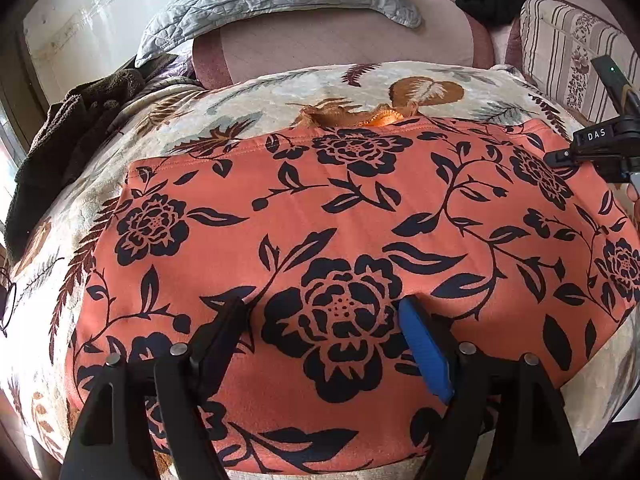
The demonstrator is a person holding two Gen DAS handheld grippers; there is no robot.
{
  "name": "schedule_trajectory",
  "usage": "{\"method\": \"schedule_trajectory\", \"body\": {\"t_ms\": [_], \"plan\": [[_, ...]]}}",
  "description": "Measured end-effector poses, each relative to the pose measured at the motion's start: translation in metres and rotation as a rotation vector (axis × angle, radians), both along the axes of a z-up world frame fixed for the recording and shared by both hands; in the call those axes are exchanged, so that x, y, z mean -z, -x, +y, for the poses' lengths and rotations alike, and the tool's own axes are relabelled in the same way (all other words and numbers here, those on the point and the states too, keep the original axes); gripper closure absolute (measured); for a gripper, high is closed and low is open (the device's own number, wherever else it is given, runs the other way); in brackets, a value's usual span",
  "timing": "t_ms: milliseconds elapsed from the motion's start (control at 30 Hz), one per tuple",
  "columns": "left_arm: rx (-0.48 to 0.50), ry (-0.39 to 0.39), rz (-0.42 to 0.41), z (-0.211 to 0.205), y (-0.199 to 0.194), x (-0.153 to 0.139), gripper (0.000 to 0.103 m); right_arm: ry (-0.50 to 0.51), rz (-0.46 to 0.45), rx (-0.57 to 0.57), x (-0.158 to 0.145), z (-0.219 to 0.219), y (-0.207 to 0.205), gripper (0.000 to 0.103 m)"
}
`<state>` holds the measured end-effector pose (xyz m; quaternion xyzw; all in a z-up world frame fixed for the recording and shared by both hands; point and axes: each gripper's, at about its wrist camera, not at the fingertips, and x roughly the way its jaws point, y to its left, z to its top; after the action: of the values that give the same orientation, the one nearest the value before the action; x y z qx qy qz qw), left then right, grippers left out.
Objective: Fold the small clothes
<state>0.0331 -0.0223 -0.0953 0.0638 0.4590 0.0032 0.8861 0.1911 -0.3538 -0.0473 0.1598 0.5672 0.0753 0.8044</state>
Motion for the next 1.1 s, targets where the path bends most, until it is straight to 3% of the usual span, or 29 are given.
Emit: {"method": "schedule_trajectory", "body": {"t_ms": [67,100,167,300,367,533,667,767,833,933,1000,1100], "plan": [[0.002,0.006,0.008,0.001,-0.001,-0.001,0.022,-0.091,-0.013,0.115,-0.003,-0.023,0.009,0.071],[0.002,0.009,0.012,0.002,-0.002,-0.001,0.022,-0.072,-0.036,0.157,-0.011,-0.031,0.016,0.066],[0.002,0.006,0.019,0.001,-0.003,-0.001,0.022,-0.059,-0.082,0.198,-0.030,-0.041,0.033,0.067],[-0.001,0.014,0.031,0.002,-0.006,-0.002,0.022,-0.150,-0.141,0.188,-0.066,-0.035,0.072,0.067],[-0.002,0.014,0.037,0.003,-0.007,-0.003,0.022,-0.229,-0.122,0.140,-0.071,-0.024,0.083,0.066],[-0.014,0.066,0.028,0.009,0.001,-0.017,0.023,-0.374,-0.039,0.145,-0.046,-0.008,0.089,0.054],[-0.006,0.088,-0.026,0.013,0.011,-0.025,0.023,-0.462,0.011,0.137,-0.027,-0.006,0.062,0.054],[-0.003,0.086,0.047,0.014,0.004,-0.005,0.023,-0.500,0.036,0.153,-0.015,-0.013,0.027,0.052],[0.007,0.070,0.012,0.013,0.006,-0.002,0.022,-0.495,0.057,0.209,-0.001,-0.026,0.003,0.046],[0.010,0.080,0.017,0.014,0.005,-0.003,0.022,-0.467,0.041,0.399,0.013,-0.063,-0.011,0.046],[0.022,0.077,0.015,0.014,0.003,-0.003,0.022,-0.487,0.018,0.480,0.007,-0.077,-0.003,0.046],[0.023,0.077,0.022,0.015,0.002,-0.005,0.022,-0.452,-0.064,0.425,-0.026,-0.069,0.028,0.046]]}}
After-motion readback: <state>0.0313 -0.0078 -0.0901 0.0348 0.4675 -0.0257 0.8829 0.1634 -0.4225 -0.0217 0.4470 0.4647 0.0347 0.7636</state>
